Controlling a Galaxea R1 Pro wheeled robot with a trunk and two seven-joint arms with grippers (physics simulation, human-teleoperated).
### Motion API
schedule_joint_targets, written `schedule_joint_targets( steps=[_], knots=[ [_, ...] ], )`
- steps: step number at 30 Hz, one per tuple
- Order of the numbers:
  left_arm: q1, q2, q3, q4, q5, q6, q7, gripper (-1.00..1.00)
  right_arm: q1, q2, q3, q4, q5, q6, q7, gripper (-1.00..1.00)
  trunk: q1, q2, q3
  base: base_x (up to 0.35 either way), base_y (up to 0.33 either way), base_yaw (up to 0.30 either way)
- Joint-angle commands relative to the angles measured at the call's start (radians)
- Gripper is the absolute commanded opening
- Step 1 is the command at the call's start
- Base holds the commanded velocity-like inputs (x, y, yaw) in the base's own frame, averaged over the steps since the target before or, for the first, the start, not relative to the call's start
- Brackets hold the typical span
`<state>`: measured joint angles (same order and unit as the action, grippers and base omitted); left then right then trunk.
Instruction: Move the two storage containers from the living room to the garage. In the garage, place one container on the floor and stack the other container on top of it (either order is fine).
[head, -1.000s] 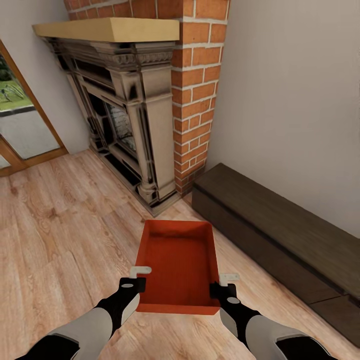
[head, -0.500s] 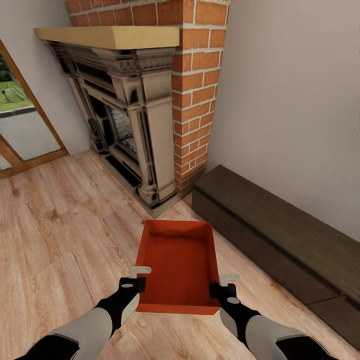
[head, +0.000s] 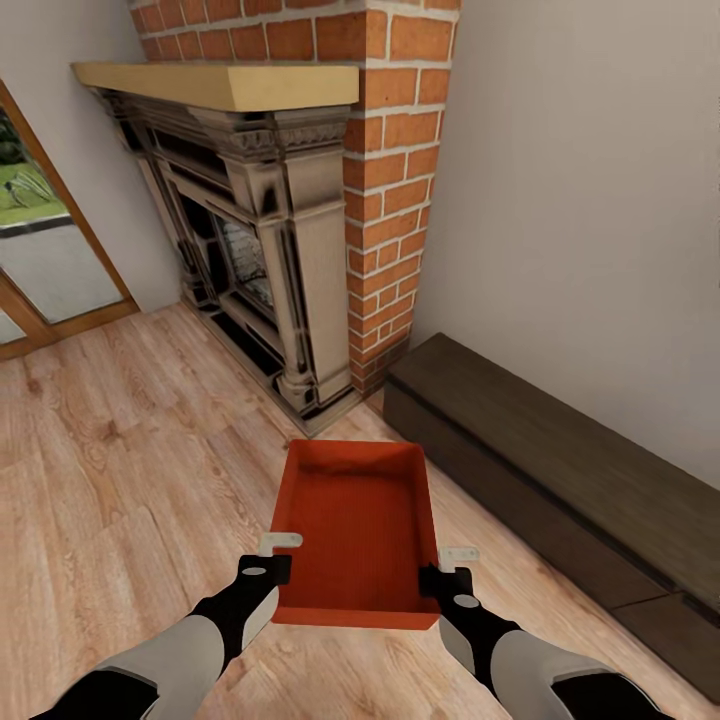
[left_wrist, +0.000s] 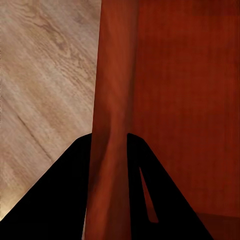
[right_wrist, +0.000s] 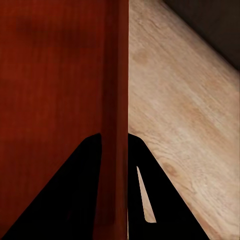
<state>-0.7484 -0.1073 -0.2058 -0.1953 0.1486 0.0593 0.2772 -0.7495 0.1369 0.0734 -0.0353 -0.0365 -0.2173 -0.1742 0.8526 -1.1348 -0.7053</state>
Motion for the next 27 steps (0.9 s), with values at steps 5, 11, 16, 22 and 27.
schedule_joint_targets(
  steps=[5, 11, 16, 22, 27],
  knots=[
    [0.000, 0.001, 0.002, -0.003, -0.006, 0.007, 0.027, -1.00, -0.001, 0.005, -0.018, 0.000, 0.007, 0.003, -0.005, -1.00, -0.019, 0.035, 0.015, 0.000, 0.000, 0.000],
    [0.000, 0.002, 0.002, -0.003, -0.006, 0.007, 0.027, -1.00, -0.001, 0.003, -0.018, 0.000, 0.007, 0.003, -0.005, -1.00, -0.042, 0.077, 0.034, 0.000, 0.000, 0.000],
    [0.000, 0.002, 0.002, -0.003, -0.006, 0.007, 0.027, -1.00, -0.001, 0.003, -0.018, 0.000, 0.007, 0.002, -0.005, -1.00, -0.058, 0.105, 0.047, 0.000, 0.000, 0.000],
    [0.000, 0.001, 0.002, -0.003, -0.006, 0.007, 0.027, -1.00, -0.001, 0.001, -0.018, 0.000, 0.004, 0.004, -0.006, -1.00, -0.058, 0.105, 0.054, 0.000, 0.000, 0.000],
    [0.000, 0.002, 0.002, -0.003, -0.006, 0.007, 0.027, -1.00, -0.001, 0.001, -0.019, 0.000, 0.004, 0.004, -0.006, -1.00, -0.058, 0.105, 0.062, 0.000, 0.000, 0.000]
  ],
)
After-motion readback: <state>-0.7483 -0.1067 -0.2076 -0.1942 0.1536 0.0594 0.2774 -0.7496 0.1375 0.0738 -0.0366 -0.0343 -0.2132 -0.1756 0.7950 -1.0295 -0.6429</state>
